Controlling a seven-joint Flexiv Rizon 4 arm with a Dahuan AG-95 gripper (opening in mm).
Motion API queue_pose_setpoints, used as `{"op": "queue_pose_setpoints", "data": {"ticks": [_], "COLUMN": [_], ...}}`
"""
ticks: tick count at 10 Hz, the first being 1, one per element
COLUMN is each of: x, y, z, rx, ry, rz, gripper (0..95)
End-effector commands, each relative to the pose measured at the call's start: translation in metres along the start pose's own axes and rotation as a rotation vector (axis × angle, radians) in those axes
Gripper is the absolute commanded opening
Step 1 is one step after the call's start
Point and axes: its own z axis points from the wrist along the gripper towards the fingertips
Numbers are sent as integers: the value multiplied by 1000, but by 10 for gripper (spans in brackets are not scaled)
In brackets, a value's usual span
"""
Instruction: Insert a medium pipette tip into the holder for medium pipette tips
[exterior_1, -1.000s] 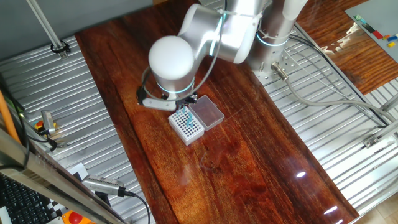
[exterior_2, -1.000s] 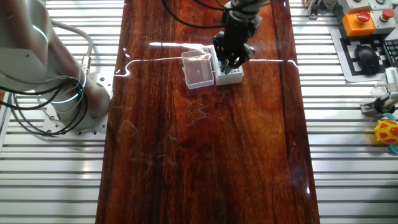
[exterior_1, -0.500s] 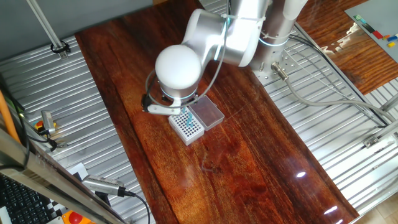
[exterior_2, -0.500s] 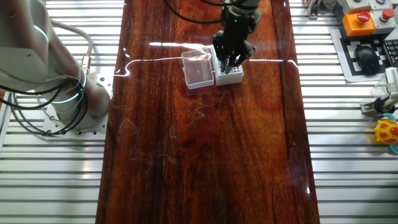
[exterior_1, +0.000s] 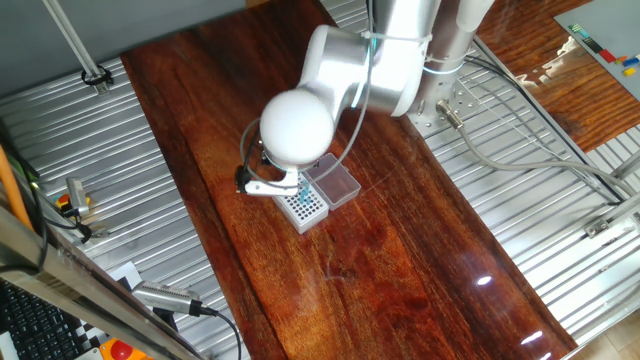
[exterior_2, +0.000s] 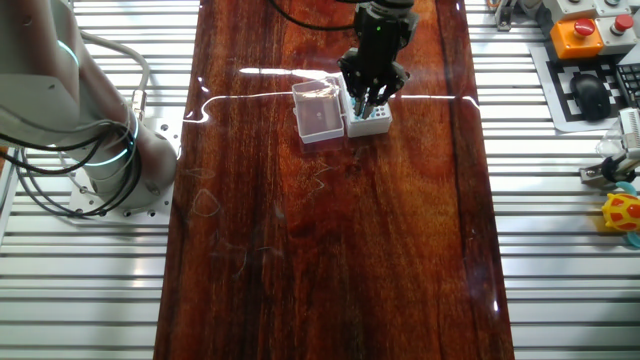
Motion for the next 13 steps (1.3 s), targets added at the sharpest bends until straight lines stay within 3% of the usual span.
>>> {"op": "queue_pose_setpoints", "data": {"ticks": [1, 5, 6, 9, 13], "x": [1, -1, 1, 1, 3], "y": [0, 1, 3, 3, 7], "z": [0, -4, -9, -11, -21], "rx": [-1, -8, 3, 10, 21], "ry": [-5, 28, 50, 52, 78], "rz": [7, 21, 15, -2, -18], "gripper": [0, 0, 0, 0, 0]}}
